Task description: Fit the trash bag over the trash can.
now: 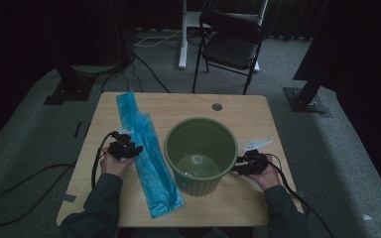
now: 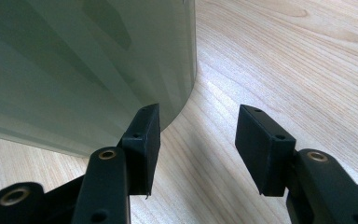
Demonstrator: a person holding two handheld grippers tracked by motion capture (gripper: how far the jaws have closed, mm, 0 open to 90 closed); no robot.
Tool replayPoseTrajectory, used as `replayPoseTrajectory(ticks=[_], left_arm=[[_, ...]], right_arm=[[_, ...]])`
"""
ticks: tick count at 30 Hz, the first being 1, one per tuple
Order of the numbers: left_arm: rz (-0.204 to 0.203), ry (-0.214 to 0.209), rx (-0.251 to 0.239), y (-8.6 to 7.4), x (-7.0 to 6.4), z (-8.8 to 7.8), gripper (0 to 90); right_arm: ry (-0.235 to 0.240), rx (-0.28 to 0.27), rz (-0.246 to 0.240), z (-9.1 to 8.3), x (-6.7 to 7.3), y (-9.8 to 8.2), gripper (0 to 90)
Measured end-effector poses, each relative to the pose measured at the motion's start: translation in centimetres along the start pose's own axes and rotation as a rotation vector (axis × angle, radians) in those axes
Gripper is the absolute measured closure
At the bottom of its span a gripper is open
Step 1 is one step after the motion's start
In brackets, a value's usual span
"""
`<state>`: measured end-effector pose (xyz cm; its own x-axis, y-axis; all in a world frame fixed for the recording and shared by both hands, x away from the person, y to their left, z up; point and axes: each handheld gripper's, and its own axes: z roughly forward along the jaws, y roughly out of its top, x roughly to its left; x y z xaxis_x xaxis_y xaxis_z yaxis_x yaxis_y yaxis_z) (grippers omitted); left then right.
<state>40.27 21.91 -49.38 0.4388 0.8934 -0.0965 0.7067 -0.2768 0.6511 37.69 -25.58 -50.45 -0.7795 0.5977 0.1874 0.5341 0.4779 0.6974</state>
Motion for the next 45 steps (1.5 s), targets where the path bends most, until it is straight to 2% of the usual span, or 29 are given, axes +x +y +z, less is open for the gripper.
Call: replayPoseTrajectory(ticks=[4, 6, 11, 14, 17, 21, 25, 29, 34, 38, 43, 45], left_arm=[[-0.012, -0.020, 0.001, -0.5, 0.0, -0.4, 56.0], [-0.020, -0.052, 0.008, -0.8, 0.0, -0.3, 55.6], [-0.009, -0.028, 0.049, -1.3, -0.1, 0.2, 52.1], [-0.010, -0.038, 0.076, -1.6, -0.2, 0.3, 48.3], [-0.006, -0.028, 0.095, -1.9, -0.2, 0.4, 44.6], [-0.033, -0.010, 0.111, -2.4, 0.3, 0.2, 41.8], [-0.059, -0.021, 0.143, -2.6, 0.6, 0.8, 40.7], [-0.053, -0.037, 0.145, -2.6, 0.2, 1.1, 41.3], [-0.032, -0.053, 0.142, -2.2, -0.5, 1.5, 41.4], [0.023, -0.062, 0.143, -1.4, -1.5, 2.5, 41.1], [0.054, -0.072, 0.130, -0.7, -2.6, 3.4, 37.6], [0.086, -0.072, 0.130, -0.6, -3.1, 3.7, 36.7]], right_arm=[[-0.001, 0.002, 0.001, -0.1, -0.1, -0.2, 49.2], [-0.002, 0.002, 0.004, -0.1, -0.2, -0.2, 49.3], [-0.001, 0.007, 0.000, 0.0, 0.0, -0.1, 49.1], [-0.003, 0.003, -0.001, -0.1, 0.0, -0.1, 49.0], [-0.002, 0.005, -0.001, -0.1, -0.1, -0.2, 49.0], [0.001, 0.004, -0.004, -0.1, 0.0, -0.2, 48.9], [0.003, 0.005, -0.004, -0.1, 0.0, -0.1, 48.9], [0.006, 0.006, -0.014, 0.0, 0.0, -0.1, 48.5], [0.007, 0.008, -0.011, 0.0, 0.1, 0.0, 48.5], [0.010, 0.014, -0.010, 0.2, 0.1, 0.0, 48.5], [0.010, 0.013, -0.012, 0.2, 0.1, 0.0, 48.4], [0.009, 0.016, -0.014, 0.3, 0.1, 0.0, 48.5]])
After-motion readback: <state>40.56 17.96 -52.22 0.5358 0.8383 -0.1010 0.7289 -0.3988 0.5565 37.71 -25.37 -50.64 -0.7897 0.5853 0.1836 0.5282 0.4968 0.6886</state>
